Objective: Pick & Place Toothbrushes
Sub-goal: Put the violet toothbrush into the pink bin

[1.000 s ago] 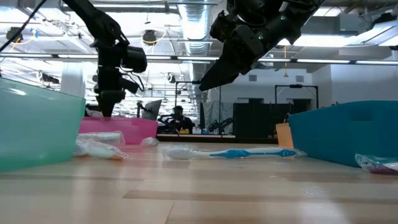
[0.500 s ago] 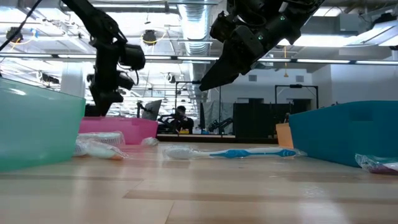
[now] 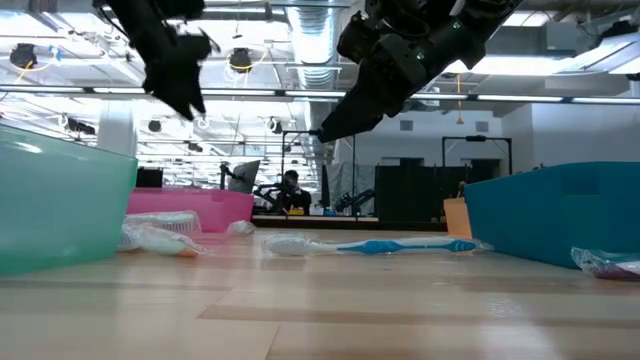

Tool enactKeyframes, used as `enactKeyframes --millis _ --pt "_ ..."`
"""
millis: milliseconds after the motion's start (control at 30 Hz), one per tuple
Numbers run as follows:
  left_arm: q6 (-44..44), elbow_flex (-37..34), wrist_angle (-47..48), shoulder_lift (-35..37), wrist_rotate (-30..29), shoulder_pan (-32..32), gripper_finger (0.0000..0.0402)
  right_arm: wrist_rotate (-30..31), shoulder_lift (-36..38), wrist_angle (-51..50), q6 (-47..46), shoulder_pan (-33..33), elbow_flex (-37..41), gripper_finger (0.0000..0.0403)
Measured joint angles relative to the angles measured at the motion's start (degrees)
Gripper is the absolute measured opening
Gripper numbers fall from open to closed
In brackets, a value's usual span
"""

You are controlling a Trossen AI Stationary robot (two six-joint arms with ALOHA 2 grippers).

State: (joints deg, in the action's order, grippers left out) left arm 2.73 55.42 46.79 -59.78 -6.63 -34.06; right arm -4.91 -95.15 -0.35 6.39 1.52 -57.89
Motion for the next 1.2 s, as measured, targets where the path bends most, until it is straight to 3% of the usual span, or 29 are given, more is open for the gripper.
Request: enactKeyframes --millis 133,333,633,800,1000,1200 --pt "3.0 0.0 -0.3 3.5 5.4 5.6 0.0275 0.0 0.0 1.0 0.0 -0.1 0.0 0.0285" --pt "7.5 -0.8 -3.5 4.3 6.2 15.7 0.0262 0.0 0.0 1.9 -1.8 -0.3 0.0 0.0285" --pt "8.1 -14.5 -34.5 5.0 6.5 29.4 0.0258 -1.3 0.1 3.3 -3.6 -3.0 0.0 0.0285" --pt "6.7 -17.7 -49.3 5.9 6.5 33.8 0.0257 -1.7 1.9 7.2 -3.3 -6.7 -1.0 0.0285" --pt "6.6 -17.8 -61.3 6.4 11.5 36.8 0.0255 -1.6 4.8 7.7 -3.2 -11.8 -6.0 0.0285" --pt "6.3 -17.8 -63.3 6.7 17.3 40.6 0.0254 3.7 5.6 10.7 -1.2 -14.1 -11.1 0.0285"
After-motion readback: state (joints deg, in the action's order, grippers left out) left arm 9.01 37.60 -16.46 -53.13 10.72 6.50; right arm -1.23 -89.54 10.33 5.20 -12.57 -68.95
